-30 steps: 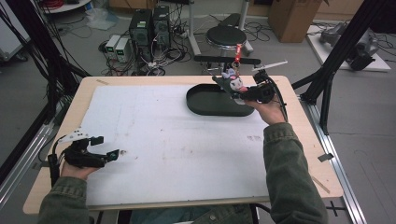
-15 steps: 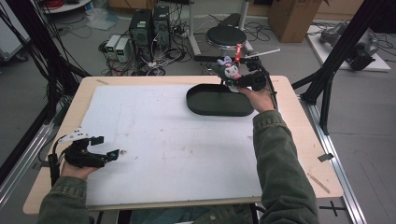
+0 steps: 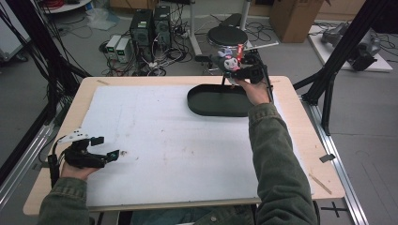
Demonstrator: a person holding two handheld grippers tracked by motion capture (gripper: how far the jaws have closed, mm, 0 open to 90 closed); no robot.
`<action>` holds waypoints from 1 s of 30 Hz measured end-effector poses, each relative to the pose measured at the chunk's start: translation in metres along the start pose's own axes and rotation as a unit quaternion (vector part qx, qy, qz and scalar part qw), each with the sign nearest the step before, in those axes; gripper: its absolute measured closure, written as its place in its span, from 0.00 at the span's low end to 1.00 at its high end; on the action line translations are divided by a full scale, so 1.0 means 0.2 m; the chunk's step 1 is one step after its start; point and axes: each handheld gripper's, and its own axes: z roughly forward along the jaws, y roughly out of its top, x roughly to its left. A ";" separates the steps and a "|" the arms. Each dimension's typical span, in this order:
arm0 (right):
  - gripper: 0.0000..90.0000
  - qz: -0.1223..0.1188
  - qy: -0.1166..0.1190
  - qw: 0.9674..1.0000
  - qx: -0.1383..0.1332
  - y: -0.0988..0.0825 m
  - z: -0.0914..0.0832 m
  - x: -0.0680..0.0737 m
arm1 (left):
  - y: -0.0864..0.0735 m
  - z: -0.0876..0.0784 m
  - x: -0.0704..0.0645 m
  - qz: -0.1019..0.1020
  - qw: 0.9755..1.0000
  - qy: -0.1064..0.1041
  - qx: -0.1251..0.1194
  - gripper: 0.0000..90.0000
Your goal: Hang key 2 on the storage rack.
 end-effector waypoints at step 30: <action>0.35 0.029 -0.052 0.998 -0.033 0.00 0.08 -0.01 | 0.02 0.02 0.01 0.005 1.000 -0.006 -0.004 0.02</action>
